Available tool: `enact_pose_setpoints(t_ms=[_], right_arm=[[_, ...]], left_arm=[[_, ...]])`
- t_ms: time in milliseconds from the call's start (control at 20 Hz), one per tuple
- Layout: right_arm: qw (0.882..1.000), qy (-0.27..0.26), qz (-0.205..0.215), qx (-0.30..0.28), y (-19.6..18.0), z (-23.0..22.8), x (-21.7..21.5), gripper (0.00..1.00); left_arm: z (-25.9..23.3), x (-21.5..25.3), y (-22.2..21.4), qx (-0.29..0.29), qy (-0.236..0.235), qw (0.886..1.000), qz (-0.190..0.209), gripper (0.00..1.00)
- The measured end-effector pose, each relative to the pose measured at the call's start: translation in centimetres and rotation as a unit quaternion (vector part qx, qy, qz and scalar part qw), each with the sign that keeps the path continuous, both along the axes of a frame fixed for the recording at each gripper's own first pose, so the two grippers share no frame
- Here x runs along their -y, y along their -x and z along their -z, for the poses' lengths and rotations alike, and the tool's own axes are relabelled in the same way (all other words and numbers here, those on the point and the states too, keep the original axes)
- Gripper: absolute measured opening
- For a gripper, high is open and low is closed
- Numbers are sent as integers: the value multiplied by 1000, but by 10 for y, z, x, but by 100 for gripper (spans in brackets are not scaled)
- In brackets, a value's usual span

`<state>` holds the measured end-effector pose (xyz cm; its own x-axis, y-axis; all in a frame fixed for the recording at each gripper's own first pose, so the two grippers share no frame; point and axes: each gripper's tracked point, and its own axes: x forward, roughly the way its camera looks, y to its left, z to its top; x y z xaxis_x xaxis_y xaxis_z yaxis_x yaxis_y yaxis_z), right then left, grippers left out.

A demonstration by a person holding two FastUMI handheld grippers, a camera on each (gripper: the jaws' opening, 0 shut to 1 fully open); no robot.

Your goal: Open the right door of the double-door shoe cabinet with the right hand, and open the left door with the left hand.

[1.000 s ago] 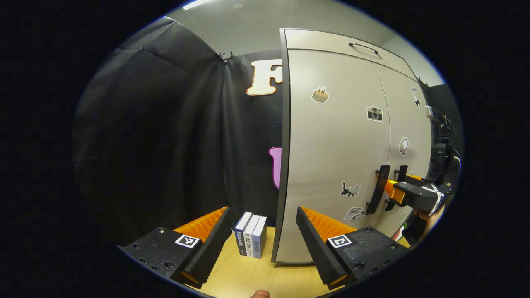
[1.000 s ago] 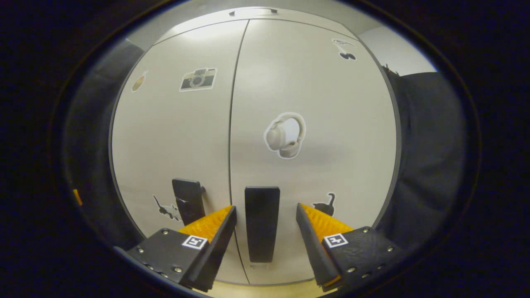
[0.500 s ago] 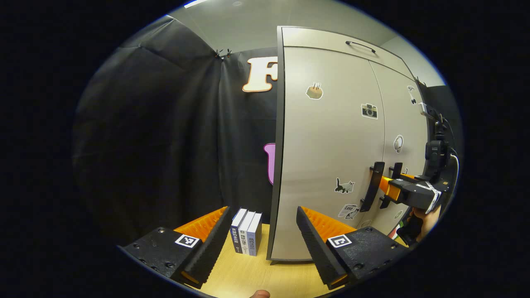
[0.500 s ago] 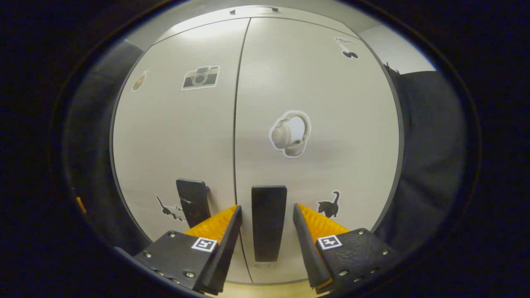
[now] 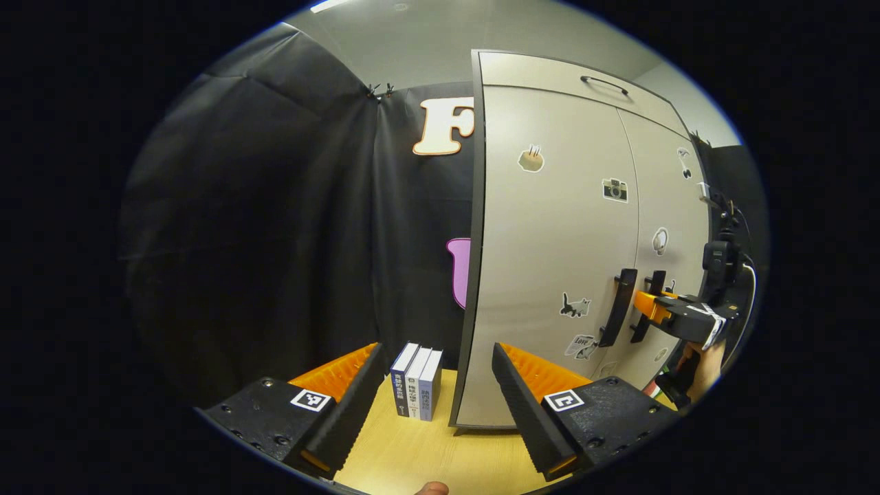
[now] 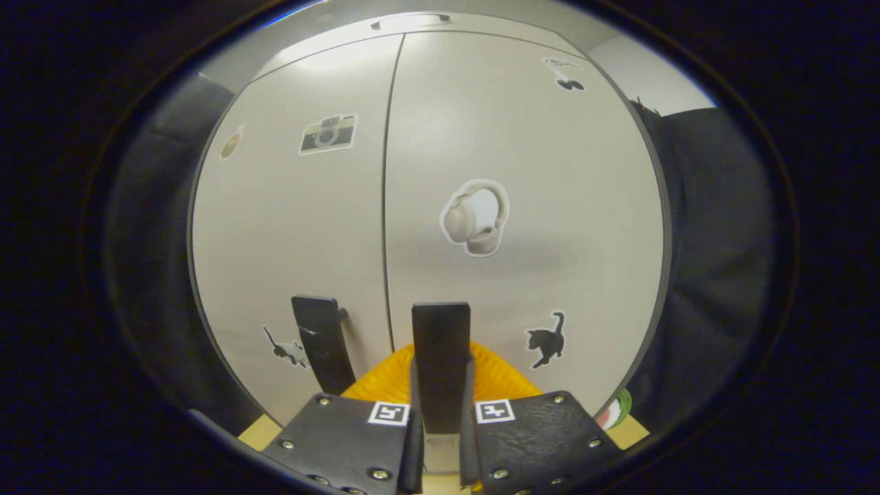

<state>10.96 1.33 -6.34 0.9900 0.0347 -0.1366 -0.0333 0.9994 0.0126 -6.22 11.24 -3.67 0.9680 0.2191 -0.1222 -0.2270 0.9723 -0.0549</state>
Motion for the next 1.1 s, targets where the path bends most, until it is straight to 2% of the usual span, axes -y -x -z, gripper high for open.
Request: enact_pose_setpoints(t_ms=[200,250,850,900,950,1100], right_arm=[[1000,-6,-3,9,1,0,0,21],[1000,-6,-4,12,1,-1,-1,12],[999,-17,-38,10,25,-2,5,12],[999,-18,-41,8,28,-2,6,12],[999,-20,-44,8,30,-3,7,12],[998,-23,-51,10,36,-4,10,12]], left_arm=[[-2,5,9,0,-3,1000,4,97],[-3,7,12,0,-4,1000,5,97],[-6,25,32,4,-4,1000,13,97],[-6,29,34,5,-4,1000,15,94],[-7,33,35,5,-4,1000,18,97],[-6,43,37,5,-6,1000,28,97]])
